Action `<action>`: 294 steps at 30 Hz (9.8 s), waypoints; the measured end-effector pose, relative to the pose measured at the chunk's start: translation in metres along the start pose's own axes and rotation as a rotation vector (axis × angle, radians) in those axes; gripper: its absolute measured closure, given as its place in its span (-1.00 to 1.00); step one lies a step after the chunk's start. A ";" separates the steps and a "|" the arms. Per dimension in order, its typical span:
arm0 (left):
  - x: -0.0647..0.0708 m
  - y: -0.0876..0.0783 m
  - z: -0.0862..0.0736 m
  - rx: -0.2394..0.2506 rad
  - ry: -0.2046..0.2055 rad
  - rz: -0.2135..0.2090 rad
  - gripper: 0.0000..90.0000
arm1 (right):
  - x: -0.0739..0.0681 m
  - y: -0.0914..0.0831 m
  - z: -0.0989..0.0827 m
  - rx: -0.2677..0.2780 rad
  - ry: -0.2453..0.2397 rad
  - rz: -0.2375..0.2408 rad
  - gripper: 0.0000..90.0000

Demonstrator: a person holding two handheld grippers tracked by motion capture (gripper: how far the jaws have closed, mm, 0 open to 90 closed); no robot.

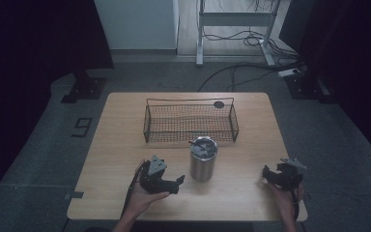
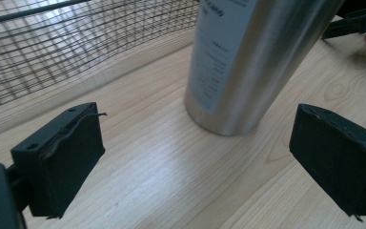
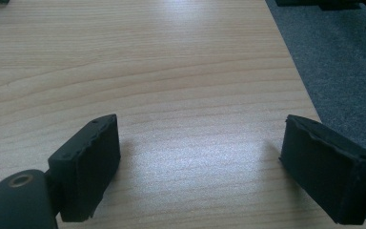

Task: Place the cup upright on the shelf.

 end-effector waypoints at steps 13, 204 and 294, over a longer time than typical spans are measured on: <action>0.010 0.018 0.018 0.016 0.017 0.000 -0.91 | 0.000 0.001 0.001 0.001 0.001 -0.003 -0.71; -0.045 0.023 0.166 0.172 0.015 0.024 -0.91 | 0.001 0.002 0.002 0.005 0.003 -0.008 -0.70; -0.098 0.130 0.178 0.043 -0.041 0.160 -0.91 | 0.001 0.002 0.002 0.003 0.003 -0.007 -0.70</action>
Point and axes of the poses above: each handheld gripper's, and its own axes: y roughly forward along the jaws, z roughly out of its top, x roughly to its right, the point moved 6 cm from there along y, roughly forward along the jaws, and after that the axes turned 2 degrees about -x, right-handed, at the moved point
